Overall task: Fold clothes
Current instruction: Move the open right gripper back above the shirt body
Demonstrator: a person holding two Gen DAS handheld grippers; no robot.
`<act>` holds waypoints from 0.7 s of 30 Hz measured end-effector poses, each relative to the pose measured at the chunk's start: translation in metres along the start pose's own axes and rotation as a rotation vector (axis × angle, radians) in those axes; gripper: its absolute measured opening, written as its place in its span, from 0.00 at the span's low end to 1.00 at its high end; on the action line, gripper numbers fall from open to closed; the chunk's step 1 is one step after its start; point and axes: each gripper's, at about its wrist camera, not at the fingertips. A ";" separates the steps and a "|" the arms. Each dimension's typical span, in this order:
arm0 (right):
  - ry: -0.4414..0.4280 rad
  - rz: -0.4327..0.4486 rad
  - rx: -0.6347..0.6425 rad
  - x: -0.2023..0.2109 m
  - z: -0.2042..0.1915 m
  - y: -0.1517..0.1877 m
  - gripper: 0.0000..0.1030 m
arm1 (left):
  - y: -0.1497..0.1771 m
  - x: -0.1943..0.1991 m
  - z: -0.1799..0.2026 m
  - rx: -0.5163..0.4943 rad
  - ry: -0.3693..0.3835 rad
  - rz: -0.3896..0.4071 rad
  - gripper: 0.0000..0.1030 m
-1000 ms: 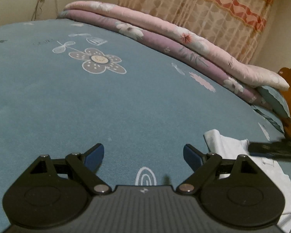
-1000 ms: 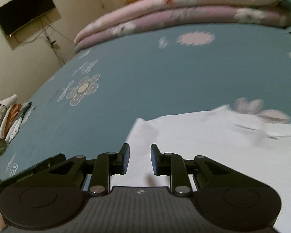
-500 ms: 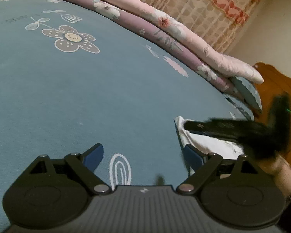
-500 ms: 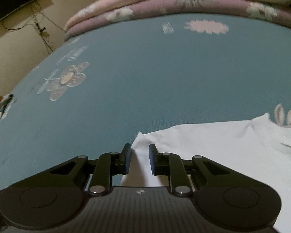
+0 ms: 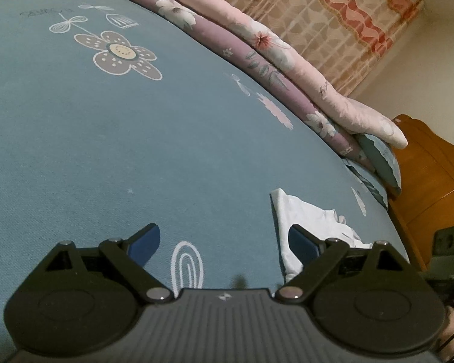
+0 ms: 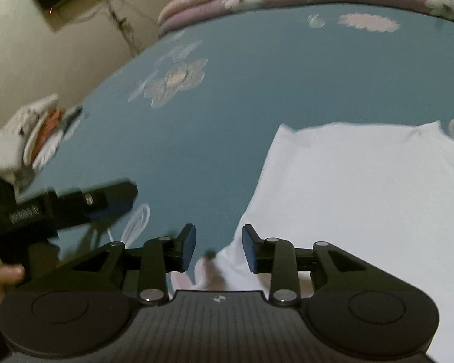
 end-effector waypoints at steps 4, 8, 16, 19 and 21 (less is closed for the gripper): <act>-0.026 -0.046 -0.080 -0.011 0.011 0.008 0.38 | 0.001 -0.002 0.002 -0.009 -0.002 -0.006 0.89; -0.030 -0.039 -0.088 -0.014 0.010 0.008 0.43 | 0.002 -0.003 0.005 -0.018 -0.001 -0.010 0.89; -0.027 -0.024 -0.178 0.018 0.026 0.032 0.58 | 0.006 -0.006 0.017 -0.047 0.020 -0.041 0.89; -0.034 -0.016 -0.192 0.020 0.024 0.041 0.60 | 0.010 -0.009 0.028 -0.091 0.040 -0.068 0.89; -0.022 -0.014 -0.168 0.032 0.017 0.041 0.60 | 0.013 -0.010 0.039 -0.133 0.064 -0.085 0.89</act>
Point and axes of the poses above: each gripper's, at about its wrist camera, not at the fingertips, and x roughly against the way its jaws point, z to its right, y to its underside, and after that the axes turned 4 degrees about y, right-handed
